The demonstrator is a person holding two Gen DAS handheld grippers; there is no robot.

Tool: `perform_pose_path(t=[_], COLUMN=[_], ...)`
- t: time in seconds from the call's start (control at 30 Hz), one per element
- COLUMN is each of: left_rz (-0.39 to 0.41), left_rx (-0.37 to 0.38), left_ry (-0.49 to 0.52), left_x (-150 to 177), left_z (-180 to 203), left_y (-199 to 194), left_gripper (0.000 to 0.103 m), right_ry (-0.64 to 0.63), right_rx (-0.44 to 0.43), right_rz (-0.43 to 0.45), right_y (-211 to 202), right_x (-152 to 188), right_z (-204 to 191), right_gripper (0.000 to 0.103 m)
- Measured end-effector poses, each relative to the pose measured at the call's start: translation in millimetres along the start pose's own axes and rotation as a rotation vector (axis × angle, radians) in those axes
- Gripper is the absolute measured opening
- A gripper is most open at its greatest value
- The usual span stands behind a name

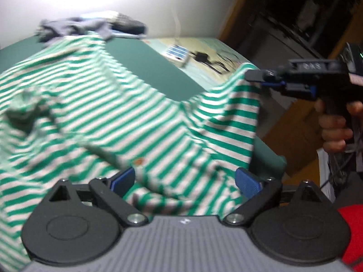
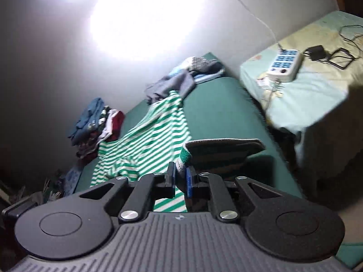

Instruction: Fold clothes

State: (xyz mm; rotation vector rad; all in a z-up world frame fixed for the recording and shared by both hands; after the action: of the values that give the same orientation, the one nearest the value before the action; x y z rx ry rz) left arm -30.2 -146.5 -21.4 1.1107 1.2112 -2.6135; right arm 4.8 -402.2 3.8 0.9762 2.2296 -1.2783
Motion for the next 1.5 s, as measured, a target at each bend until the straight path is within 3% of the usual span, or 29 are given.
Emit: perform_pose_path(t=[0.13, 0.33, 0.57, 0.7, 0.97, 1.07, 1.17, 1.23, 1.27, 1.33, 1.5], left_rz=[0.114, 0.225, 0.170, 0.119, 0.018, -0.018, -0.062, -0.080, -0.083, -0.060, -0.007], left_rx=[-0.048, -0.016, -0.004, 0.054, 0.205, 0.201, 0.170, 0.123, 0.100, 0.079, 0.037], left_ry=[-0.141, -0.283, -0.337, -0.373, -0.317, -0.304, -0.327, -0.322, -0.313, -0.296, -0.270], left_x=[3, 11, 36, 51, 38, 31, 28, 29, 29, 30, 29], left_z=[-40, -66, -81, -82, -58, -54, -61, -66, -68, -69, -64], left_y=[-56, -99, -97, -86, -32, -11, 9, 15, 16, 10, -4], left_gripper=[0.096, 0.096, 0.096, 0.096, 0.096, 0.095, 0.069, 0.039, 0.033, 0.010, 0.004], right_ry=[-0.134, -0.305, -0.468, -0.562, -0.603, -0.655, -0.706, -0.718, -0.697, -0.641, -0.530], right_rx=[-0.096, -0.210, -0.273, -0.240, -0.213, -0.195, -0.182, -0.189, -0.192, -0.162, 0.039], right_rz=[-0.029, -0.085, -0.218, -0.303, -0.300, -0.279, -0.278, -0.296, -0.295, -0.282, -0.249], right_y=[12, 33, 67, 75, 62, 60, 62, 59, 54, 44, 23], right_x=[12, 44, 112, 144, 151, 158, 166, 168, 163, 151, 123], right_z=[-49, -111, -151, -147, -137, -140, -144, -143, -138, -123, -70], right_gripper=[0.010, 0.010, 0.010, 0.010, 0.010, 0.010, 0.015, 0.024, 0.031, 0.031, 0.035])
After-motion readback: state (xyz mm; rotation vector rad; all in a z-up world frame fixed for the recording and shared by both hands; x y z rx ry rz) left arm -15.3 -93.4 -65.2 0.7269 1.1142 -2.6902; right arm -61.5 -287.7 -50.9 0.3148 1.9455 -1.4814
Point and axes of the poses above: each gripper's, at about its wrist camera, not at the fingertips, and y roughly the way its jaws point, z to its right, x to its underside, the point moved 5 cm from there along y, roughly the way its jaws point, and after that the axes turned 9 degrees about x, right-handed, at the moved point
